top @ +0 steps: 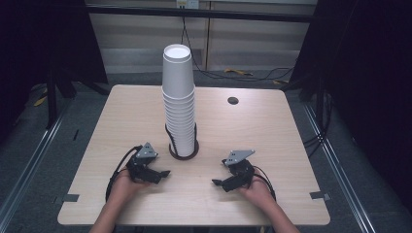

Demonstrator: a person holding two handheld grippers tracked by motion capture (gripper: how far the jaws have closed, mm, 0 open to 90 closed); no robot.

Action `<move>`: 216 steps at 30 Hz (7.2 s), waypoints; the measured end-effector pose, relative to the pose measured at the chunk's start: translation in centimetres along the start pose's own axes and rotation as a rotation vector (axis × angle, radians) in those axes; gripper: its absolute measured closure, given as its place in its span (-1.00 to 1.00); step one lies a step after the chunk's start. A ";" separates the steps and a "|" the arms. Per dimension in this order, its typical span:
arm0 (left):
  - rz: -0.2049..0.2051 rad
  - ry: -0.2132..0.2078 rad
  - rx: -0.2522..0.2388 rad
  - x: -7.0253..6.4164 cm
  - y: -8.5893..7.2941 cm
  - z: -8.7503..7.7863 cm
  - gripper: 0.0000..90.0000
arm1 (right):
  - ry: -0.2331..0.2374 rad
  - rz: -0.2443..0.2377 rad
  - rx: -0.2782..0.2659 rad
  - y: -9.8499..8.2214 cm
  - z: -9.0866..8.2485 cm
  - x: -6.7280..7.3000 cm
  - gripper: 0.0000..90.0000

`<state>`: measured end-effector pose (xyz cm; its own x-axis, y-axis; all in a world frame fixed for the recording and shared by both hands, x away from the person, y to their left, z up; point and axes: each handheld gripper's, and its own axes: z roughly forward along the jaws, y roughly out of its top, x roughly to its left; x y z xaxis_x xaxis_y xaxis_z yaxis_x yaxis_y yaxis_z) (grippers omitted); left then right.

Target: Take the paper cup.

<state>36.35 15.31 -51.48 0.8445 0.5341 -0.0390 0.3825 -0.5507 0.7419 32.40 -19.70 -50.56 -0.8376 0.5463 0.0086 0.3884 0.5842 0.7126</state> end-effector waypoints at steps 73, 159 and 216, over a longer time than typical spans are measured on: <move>-0.027 -0.044 -0.286 2.4 23.1 -10.5 -0.88 | -0.026 0.054 -0.394 22.5 -5.0 -2.4 -0.75; -0.059 -0.069 -0.471 2.9 24.4 -14.4 -0.70 | -0.051 0.036 -0.391 21.5 -5.8 -2.5 -0.69; -0.070 -0.051 -0.587 3.3 25.3 -18.0 -0.68 | -0.049 0.039 -0.378 21.0 -5.6 -2.7 -0.70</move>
<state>42.08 14.65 -20.80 0.8473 0.5166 -0.1231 0.1792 -0.0599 0.9820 40.65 -12.31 -31.71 -0.8022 0.5969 0.0143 0.2433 0.3049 0.9208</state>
